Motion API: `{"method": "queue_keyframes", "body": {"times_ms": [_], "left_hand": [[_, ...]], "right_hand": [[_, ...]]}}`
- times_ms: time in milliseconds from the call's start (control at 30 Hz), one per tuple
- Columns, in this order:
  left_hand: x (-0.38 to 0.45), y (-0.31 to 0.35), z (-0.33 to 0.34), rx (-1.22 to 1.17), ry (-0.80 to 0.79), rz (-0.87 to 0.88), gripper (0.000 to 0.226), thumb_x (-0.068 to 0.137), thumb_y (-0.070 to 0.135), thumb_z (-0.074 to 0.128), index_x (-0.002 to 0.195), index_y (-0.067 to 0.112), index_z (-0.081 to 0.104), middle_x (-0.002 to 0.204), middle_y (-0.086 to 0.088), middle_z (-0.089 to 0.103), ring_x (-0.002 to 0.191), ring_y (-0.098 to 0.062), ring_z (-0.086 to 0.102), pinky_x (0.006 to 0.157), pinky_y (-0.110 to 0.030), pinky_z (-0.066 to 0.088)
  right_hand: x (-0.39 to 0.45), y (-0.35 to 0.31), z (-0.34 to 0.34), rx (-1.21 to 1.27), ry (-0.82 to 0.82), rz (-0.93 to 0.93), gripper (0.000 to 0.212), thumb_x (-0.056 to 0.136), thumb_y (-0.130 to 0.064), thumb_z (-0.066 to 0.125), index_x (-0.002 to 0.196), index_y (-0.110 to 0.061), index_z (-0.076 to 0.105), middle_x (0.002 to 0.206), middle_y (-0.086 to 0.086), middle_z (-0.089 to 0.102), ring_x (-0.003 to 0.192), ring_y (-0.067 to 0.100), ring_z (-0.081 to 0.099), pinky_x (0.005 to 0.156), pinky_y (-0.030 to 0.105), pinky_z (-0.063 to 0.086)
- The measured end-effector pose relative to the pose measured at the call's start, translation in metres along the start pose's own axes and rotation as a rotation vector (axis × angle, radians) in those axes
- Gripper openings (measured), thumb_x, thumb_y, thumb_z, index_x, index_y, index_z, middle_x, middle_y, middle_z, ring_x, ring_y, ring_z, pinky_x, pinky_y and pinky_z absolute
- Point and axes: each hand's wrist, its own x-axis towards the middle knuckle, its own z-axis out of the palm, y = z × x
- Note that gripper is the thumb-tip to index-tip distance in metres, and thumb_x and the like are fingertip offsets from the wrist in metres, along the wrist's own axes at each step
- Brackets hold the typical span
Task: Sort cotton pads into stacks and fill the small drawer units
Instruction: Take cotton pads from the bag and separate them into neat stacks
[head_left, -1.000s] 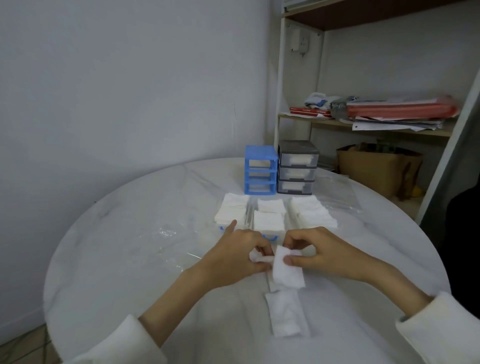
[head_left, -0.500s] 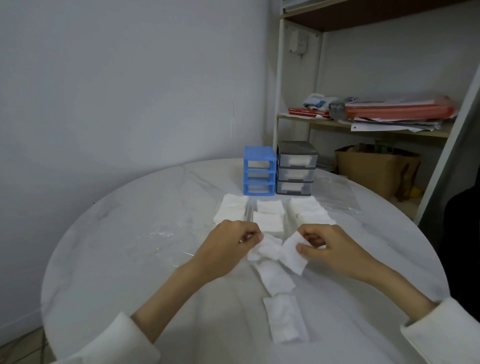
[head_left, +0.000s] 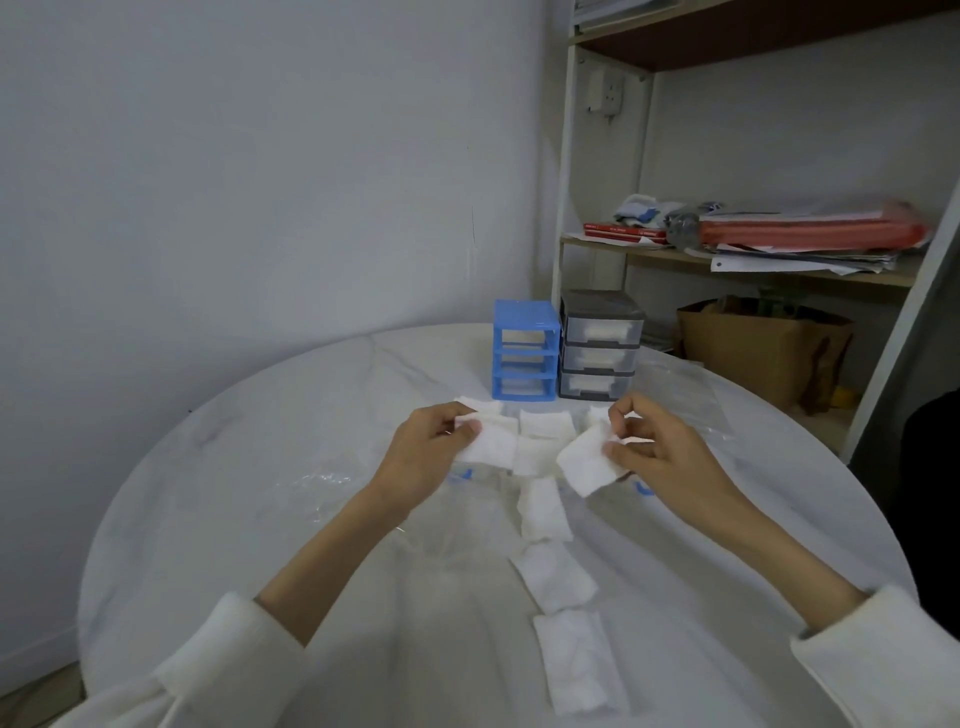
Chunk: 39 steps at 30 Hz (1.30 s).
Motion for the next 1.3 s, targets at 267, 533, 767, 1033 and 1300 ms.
{"method": "queue_keyframes", "body": {"times_ms": [267, 533, 767, 1033, 1300], "left_hand": [[0.023, -0.012, -0.010, 0.071, 0.083, -0.054, 0.013, 0.093, 0.011, 0.055, 0.096, 0.003, 0.065, 0.087, -0.011, 0.067, 0.075, -0.018, 0.059, 0.059, -0.011, 0.044], [0.045, -0.027, -0.004, 0.186, 0.192, -0.167, 0.019, 0.094, 0.028, 0.053, 0.093, 0.014, 0.066, 0.088, -0.001, 0.069, 0.088, -0.025, 0.062, 0.093, -0.041, 0.045], [0.043, -0.028, 0.002, 0.219, 0.257, -0.191, 0.010, 0.094, 0.032, 0.053, 0.099, 0.026, 0.059, 0.087, 0.009, 0.065, 0.090, -0.014, 0.058, 0.093, -0.033, 0.029], [0.042, -0.031, 0.003, 0.490, 0.270, -0.129, 0.013, 0.095, 0.034, 0.049, 0.104, 0.027, 0.055, 0.090, 0.013, 0.057, 0.082, -0.007, 0.051, 0.082, -0.029, 0.017], [0.041, -0.030, -0.003, 0.512, 0.204, -0.145, 0.018, 0.095, 0.034, 0.049, 0.111, 0.028, 0.053, 0.091, 0.012, 0.056, 0.083, -0.007, 0.050, 0.082, -0.029, 0.016]], "right_hand": [[0.018, 0.001, 0.012, 0.025, -0.047, 0.004, 0.029, 0.085, 0.002, 0.059, 0.077, -0.023, 0.071, 0.090, -0.014, 0.067, 0.085, 0.004, 0.058, 0.071, 0.009, 0.043], [0.045, -0.001, 0.030, 0.071, 0.016, 0.081, 0.026, 0.084, -0.002, 0.064, 0.091, -0.027, 0.068, 0.098, -0.013, 0.061, 0.085, 0.004, 0.056, 0.067, 0.009, 0.048], [0.056, 0.003, 0.036, 0.080, 0.030, 0.116, 0.025, 0.084, -0.003, 0.065, 0.094, -0.027, 0.067, 0.094, -0.020, 0.056, 0.085, 0.001, 0.053, 0.067, 0.009, 0.043], [0.066, 0.000, 0.039, 0.087, 0.024, 0.086, 0.027, 0.084, -0.002, 0.064, 0.092, -0.028, 0.067, 0.094, -0.016, 0.061, 0.082, 0.005, 0.055, 0.069, 0.009, 0.046], [0.073, 0.000, 0.044, 0.081, 0.012, 0.070, 0.031, 0.083, 0.000, 0.065, 0.087, -0.031, 0.066, 0.093, -0.016, 0.062, 0.083, 0.005, 0.056, 0.073, 0.013, 0.047]]}}
